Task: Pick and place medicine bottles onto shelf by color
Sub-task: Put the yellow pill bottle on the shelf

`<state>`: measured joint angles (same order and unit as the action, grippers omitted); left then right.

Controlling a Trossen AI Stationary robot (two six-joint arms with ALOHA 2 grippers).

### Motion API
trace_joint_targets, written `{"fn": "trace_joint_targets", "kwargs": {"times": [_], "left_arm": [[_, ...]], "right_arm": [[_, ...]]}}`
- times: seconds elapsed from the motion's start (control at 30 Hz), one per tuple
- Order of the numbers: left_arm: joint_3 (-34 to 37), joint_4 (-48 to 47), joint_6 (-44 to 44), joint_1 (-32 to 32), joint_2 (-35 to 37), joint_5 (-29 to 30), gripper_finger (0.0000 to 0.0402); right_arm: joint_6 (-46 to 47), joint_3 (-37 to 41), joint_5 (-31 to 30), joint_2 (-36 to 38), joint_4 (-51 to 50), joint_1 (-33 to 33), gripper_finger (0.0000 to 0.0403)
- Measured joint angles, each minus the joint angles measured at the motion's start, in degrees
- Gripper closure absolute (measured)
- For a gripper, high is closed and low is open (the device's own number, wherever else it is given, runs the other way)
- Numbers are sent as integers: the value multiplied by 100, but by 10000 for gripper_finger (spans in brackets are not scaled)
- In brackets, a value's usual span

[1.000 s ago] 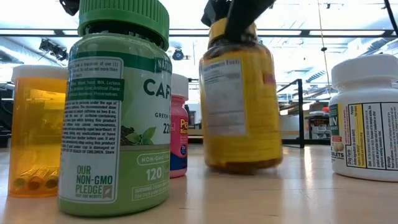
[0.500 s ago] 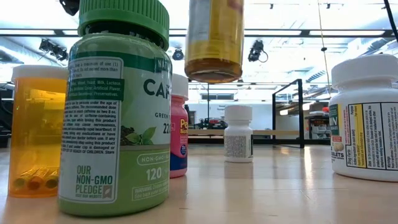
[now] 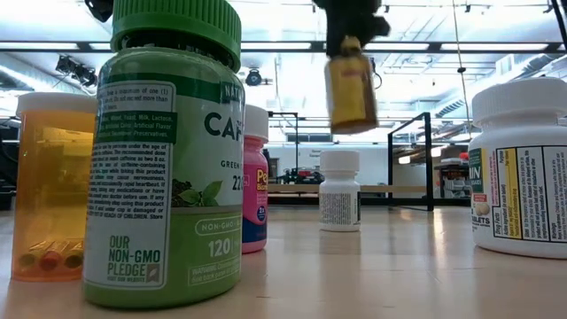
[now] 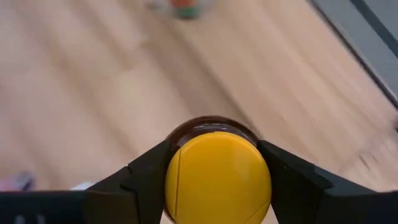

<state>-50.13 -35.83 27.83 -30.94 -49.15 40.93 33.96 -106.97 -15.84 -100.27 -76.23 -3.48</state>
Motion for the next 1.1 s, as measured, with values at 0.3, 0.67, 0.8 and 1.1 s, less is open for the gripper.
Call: {"fn": "trace_joint_targets", "kwargs": {"times": [0.3, 0.67, 0.8, 1.1], "left_arm": [[0, 6, 51, 1, 0, -20, 228], [0, 6, 197, 0, 0, -92, 229], [0, 3, 201, 0, 0, -259, 227], [0, 2, 203, -2, 0, -327, 228]], "right_arm": [[208, 572, -122, 0, 450, -1239, 169], [549, 1322, -89, -2, 1161, -2111, 169], [602, 1409, -75, -2, 1169, -2250, 165], [663, 1412, -86, -2, 1260, -2298, 113]]}}
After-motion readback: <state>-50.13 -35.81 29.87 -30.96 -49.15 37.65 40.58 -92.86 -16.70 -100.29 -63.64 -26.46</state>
